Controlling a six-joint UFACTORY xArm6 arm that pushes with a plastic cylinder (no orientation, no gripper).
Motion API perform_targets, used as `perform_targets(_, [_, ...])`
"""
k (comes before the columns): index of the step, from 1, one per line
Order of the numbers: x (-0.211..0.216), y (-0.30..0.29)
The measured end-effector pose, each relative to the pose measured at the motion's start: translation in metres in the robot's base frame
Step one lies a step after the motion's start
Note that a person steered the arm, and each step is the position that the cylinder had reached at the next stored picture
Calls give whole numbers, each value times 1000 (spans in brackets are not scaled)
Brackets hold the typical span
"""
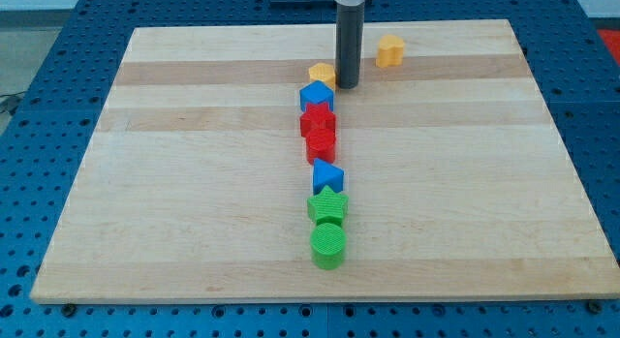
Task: Move the yellow heart towards the top right
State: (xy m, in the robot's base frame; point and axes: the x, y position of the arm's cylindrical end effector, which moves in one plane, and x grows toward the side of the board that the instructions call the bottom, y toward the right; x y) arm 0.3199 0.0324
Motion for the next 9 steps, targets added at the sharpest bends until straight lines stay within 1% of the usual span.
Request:
perform_targets(3, [-43,3])
perform_targets(5, [-43,17])
perform_targets(8, [-36,105])
perform_targets(9, [-36,110])
